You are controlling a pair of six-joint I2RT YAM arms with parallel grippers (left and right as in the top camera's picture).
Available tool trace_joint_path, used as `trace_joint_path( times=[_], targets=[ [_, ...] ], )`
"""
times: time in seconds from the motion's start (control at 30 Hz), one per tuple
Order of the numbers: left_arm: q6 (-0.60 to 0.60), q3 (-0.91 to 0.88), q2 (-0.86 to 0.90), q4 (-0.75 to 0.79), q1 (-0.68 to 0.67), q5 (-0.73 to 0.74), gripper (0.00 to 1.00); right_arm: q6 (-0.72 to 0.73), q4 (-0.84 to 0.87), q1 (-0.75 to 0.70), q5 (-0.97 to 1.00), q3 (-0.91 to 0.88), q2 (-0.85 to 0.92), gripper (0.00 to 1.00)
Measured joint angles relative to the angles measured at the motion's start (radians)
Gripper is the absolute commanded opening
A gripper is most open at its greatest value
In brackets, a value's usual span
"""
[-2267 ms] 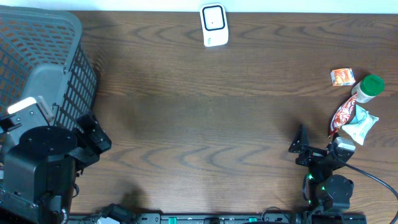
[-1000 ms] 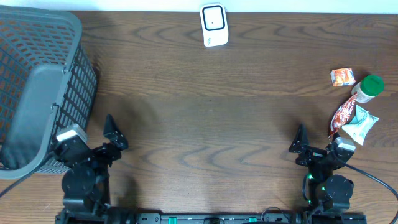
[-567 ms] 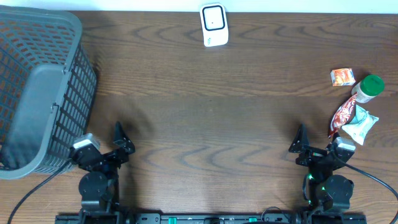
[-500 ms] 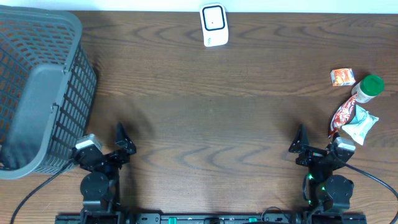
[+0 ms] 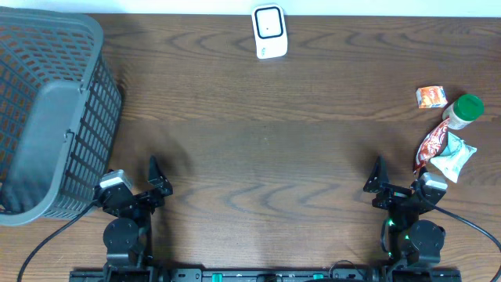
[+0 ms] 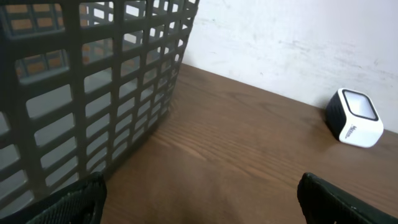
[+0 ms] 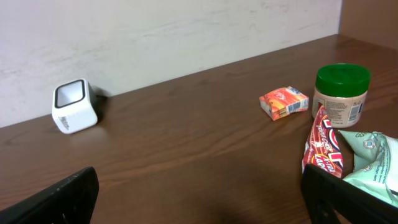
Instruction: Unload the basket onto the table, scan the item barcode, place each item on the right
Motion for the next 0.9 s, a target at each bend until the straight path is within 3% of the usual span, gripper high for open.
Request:
trace_joint_path(
  times=[0.9],
  targets=[
    [0.022, 0.0, 0.0, 0.0, -0.01, 0.0, 0.98, 0.0, 0.0, 0.0, 0.0, 0.0, 0.0, 0.99]
  ],
)
